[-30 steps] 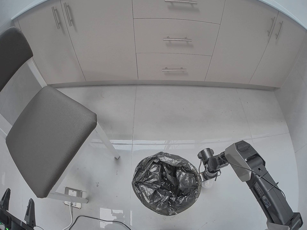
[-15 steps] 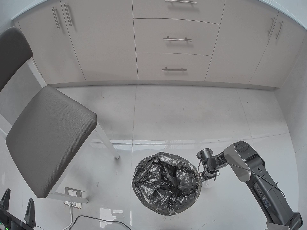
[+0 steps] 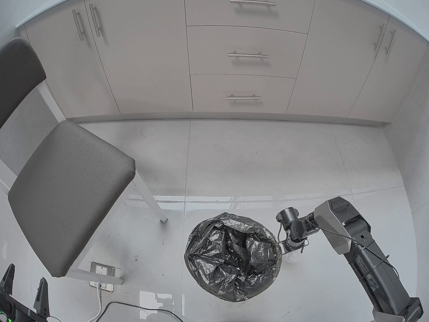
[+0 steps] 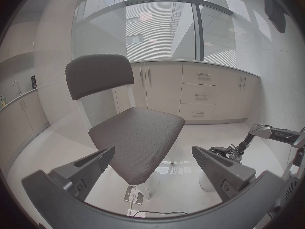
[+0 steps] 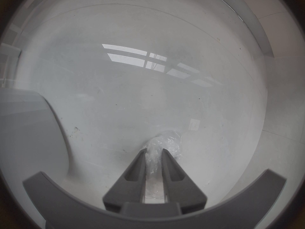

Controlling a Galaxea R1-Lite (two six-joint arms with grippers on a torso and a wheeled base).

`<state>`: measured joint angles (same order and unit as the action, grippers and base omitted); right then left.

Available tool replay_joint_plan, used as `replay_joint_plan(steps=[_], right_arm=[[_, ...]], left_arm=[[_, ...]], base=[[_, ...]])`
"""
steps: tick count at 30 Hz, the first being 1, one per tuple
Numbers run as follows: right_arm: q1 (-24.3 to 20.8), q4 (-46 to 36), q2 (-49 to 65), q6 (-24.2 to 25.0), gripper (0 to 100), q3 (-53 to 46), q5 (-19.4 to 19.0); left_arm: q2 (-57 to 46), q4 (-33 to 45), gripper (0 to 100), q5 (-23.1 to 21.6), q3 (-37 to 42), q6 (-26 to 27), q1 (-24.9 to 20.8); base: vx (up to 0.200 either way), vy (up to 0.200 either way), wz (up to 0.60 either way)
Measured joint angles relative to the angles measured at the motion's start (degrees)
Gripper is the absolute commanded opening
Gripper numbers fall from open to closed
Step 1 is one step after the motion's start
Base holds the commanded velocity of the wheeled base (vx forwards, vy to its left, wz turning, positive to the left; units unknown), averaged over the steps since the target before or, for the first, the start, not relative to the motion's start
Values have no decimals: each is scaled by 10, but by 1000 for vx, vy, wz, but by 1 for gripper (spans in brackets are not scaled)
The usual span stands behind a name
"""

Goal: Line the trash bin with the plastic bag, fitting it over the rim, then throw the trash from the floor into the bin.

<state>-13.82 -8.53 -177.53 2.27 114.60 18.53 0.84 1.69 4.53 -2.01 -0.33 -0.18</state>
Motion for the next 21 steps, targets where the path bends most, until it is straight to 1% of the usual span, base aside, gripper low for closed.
replay_joint_plan(steps=[4,6,9,11,17,21], right_arm=[[15,-23,5,-2,0,0,1],[18,-53,13,-2,0,0,1],[23,-124,33,0,0,0,0],[24,-149,53,4,0,0,-2],[4,-191,169,15,0,0,-24],[-24,-217,270,24,0,0,-39]], left_arm=[[0,0,100,0,0,0,0],[0,0,100,0,0,0,0],[0,0,100,0,0,0,0],[0,0,100,0,0,0,0],[0,0,100,0,0,-1,0],[0,0,100,0,0,-2,0]], base=[[0,0,0],[0,0,0],[0,0,0],[0,0,0],[0,0,0],[0,0,0]])
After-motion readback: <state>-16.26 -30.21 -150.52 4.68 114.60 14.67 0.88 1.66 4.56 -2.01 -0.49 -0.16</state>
